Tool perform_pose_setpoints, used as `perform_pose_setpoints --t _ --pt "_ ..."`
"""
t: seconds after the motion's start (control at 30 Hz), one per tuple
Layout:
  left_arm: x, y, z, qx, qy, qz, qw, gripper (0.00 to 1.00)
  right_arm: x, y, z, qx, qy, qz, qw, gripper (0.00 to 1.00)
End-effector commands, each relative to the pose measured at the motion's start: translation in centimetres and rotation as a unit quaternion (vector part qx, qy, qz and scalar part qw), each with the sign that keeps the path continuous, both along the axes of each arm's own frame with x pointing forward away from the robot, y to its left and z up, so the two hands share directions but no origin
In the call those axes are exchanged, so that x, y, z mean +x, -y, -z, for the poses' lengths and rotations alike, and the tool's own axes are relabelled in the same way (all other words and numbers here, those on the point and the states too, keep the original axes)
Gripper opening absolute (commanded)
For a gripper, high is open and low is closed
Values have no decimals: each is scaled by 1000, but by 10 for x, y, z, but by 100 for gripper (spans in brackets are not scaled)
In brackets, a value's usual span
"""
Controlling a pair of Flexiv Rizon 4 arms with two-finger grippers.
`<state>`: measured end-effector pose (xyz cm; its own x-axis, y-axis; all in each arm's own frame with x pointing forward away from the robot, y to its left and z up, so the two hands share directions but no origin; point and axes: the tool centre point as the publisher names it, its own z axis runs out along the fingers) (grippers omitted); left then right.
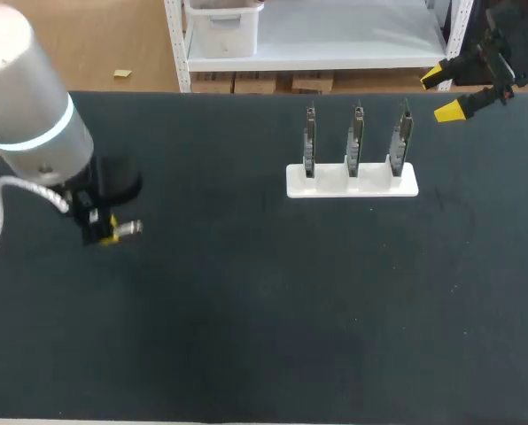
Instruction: Pick up the optical module with the left hand, and insert it into the network port with the right hand.
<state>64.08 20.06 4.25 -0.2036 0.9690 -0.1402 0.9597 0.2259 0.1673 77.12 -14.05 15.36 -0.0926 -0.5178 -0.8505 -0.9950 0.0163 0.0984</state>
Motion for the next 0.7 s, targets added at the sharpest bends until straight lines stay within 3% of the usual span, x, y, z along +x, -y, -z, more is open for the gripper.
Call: perform_pose_setpoints --t 0.03,0.13,0.27,0.3,0.4,0.5,0.6,0.67,0.7 --pt "23 33 -111 -74 162 18 984 0 -2 0 0 0 2 2 1000 100" --pt "59 63 -164 -165 229 34 959 0 -2 0 0 0 2 2 1000 100" --pt "112 121 -215 -296 267 74 914 0 -2 0 0 0 2 2 1000 100" --pt "124 137 -222 -318 268 96 904 0 -2 0 0 0 2 2 1000 100" --pt "161 186 -240 -414 263 131 861 0 -2 0 0 0 2 2 1000 100" --pt "186 238 -259 -485 263 165 818 0 -2 0 0 0 2 2 1000 100" --pt "204 285 -270 -522 248 197 792 0 -2 0 0 0 2 2 1000 100" --pt "211 313 -273 -537 233 213 782 0 -2 0 0 0 2 2 1000 100" --pt "214 326 -274 -559 219 220 769 0 -2 0 0 0 2 2 1000 100"
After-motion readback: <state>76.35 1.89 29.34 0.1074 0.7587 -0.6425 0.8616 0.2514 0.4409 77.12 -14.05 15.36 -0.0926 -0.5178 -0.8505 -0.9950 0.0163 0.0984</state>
